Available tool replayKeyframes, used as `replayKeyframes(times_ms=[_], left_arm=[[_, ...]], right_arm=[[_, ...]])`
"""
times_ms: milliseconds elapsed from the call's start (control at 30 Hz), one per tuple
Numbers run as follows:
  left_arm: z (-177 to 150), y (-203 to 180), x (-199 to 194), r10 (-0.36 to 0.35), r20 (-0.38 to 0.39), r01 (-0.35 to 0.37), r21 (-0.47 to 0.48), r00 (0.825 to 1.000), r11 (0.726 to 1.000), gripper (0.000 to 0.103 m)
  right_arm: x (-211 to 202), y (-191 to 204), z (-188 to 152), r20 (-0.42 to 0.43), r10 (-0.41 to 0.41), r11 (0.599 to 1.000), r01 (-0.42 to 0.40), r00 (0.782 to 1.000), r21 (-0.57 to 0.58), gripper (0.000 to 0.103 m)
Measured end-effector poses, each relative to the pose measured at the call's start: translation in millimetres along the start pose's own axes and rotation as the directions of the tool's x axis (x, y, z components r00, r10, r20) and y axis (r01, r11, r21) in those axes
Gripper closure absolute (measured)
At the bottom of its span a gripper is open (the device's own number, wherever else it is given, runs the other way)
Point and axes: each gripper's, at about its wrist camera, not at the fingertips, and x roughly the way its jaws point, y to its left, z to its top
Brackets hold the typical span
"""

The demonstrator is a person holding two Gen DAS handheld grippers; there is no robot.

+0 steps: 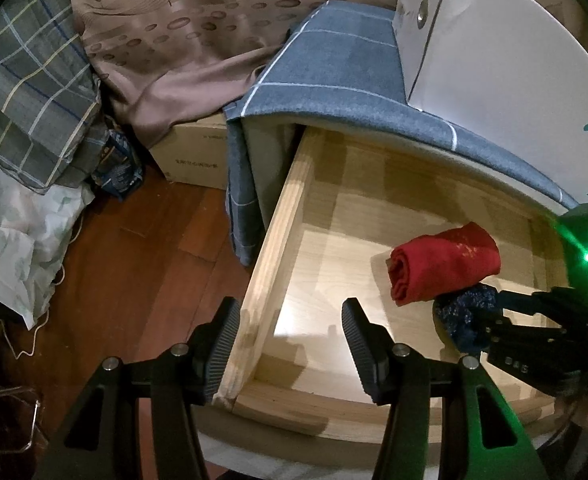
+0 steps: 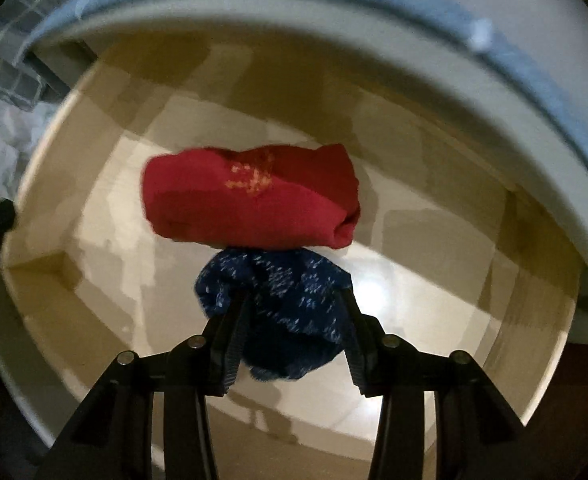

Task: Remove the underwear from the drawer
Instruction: 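Move the right gripper into the drawer and close it on the dark blue floral underwear, then close the left gripper on the red rolled sock while the right gripper holds the blue underwear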

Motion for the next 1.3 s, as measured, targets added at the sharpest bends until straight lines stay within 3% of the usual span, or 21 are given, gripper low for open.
replayKeyframes(times_ms=[400, 767, 1167, 1300], left_arm=[[-0.1, -1.7, 1.4, 0.009, -0.008, -0.009, 0.008, 1.0, 1.0, 0.049], [-0.1, -0.8, 1.0, 0.008, -0.012, -0.008, 0.013, 1.0, 1.0, 0.049], [0.1, -5.9, 2.8, 0.012, -0.018, -0.012, 0.024, 1.0, 1.0, 0.049], [0.5, -7.9, 2.0, 0.001, -0.017, -0.001, 0.033, 1.0, 0.999, 0.049]], right_arm=[[20.1, -16.2, -5.4, -0.098, 0.036, 0.999, -0.032, 0.995, 0.043, 0.067], [23.4, -53.6, -33.5, -0.169, 0.04, 0.992, -0.019, 0.985, 0.124, 0.067], [22.5, -89.0, -76.0, -0.256, 0.022, 0.971, 0.04, 0.966, 0.236, 0.068], [29.1, -82.4, -69.5, -0.291, -0.012, 0.97, 0.081, 0.957, 0.227, 0.067]])
